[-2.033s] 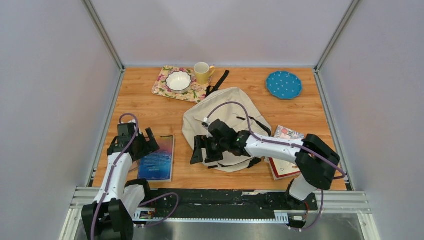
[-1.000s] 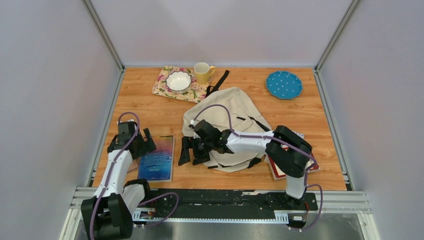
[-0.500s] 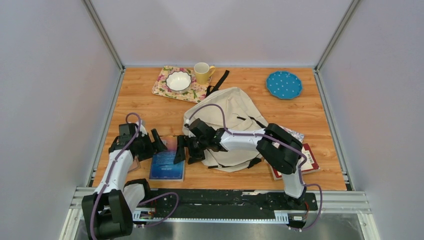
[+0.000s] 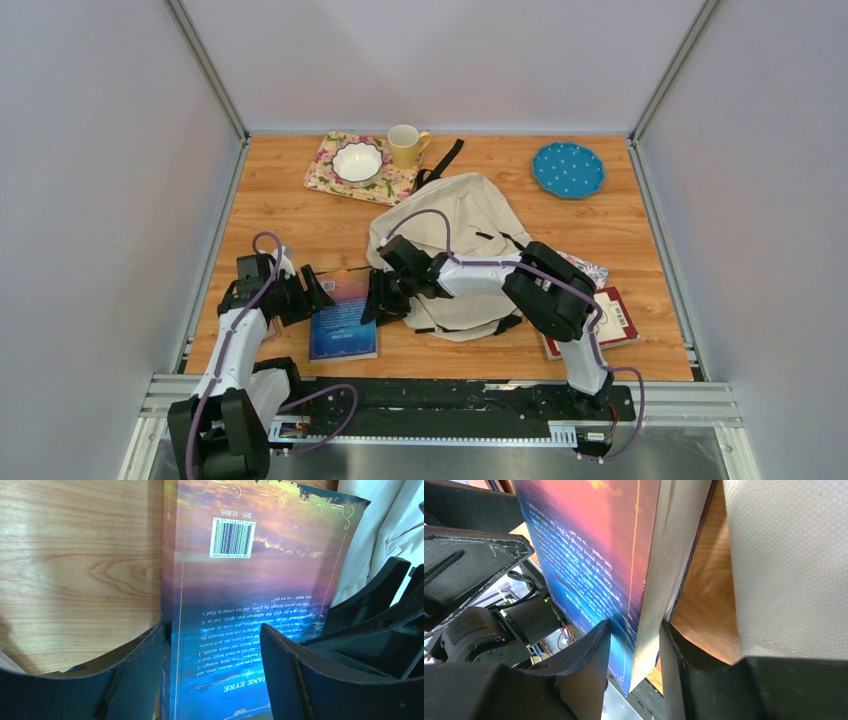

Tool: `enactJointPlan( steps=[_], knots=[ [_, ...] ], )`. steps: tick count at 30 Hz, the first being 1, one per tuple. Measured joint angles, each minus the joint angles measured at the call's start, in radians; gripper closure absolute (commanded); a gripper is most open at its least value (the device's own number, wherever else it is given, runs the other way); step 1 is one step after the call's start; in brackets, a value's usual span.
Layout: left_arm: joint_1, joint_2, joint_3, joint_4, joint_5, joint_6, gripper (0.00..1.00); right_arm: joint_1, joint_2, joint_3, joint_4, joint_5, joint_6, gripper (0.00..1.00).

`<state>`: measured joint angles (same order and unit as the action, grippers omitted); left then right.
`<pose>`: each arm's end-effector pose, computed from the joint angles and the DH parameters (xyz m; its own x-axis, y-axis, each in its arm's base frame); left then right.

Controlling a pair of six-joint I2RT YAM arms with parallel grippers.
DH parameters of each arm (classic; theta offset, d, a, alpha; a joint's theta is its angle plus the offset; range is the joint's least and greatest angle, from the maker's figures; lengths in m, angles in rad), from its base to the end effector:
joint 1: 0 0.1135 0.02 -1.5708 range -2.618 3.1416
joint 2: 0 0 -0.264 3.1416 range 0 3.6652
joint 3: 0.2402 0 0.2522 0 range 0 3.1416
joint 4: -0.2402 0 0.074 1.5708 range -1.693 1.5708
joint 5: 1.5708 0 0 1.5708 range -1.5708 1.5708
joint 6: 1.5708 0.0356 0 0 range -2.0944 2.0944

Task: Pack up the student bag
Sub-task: Pick up the book from the center of the board.

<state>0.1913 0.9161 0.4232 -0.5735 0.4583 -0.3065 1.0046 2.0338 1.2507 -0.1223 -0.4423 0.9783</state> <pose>0.1548 0.0139 0.1671 -0.8313 -0.4366 -0.3439 -0.2218 0.8280 -0.5151 0.2121 0.3621 0.1359 -0.9860 -0.1536 -0.0654 -0.1550 0.6969 0.7002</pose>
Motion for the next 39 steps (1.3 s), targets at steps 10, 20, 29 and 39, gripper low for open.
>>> enactJointPlan(
  steps=[10,20,29,39],
  knots=[
    [0.001,-0.081,-0.032,-0.003,-0.035,0.002,0.44,0.000,-0.028,-0.040,0.069,-0.014,-0.051,0.70],
    [0.001,-0.110,-0.039,-0.005,-0.061,-0.001,0.57,0.015,-0.034,-0.034,0.081,-0.008,-0.079,0.75],
    [0.002,-0.141,-0.039,-0.003,-0.078,-0.002,0.60,0.016,-0.034,-0.021,0.053,-0.006,-0.078,0.68],
    [0.002,-0.163,-0.044,0.008,-0.077,-0.010,0.61,0.021,-0.024,-0.001,0.050,-0.014,-0.084,0.53]
  ],
)
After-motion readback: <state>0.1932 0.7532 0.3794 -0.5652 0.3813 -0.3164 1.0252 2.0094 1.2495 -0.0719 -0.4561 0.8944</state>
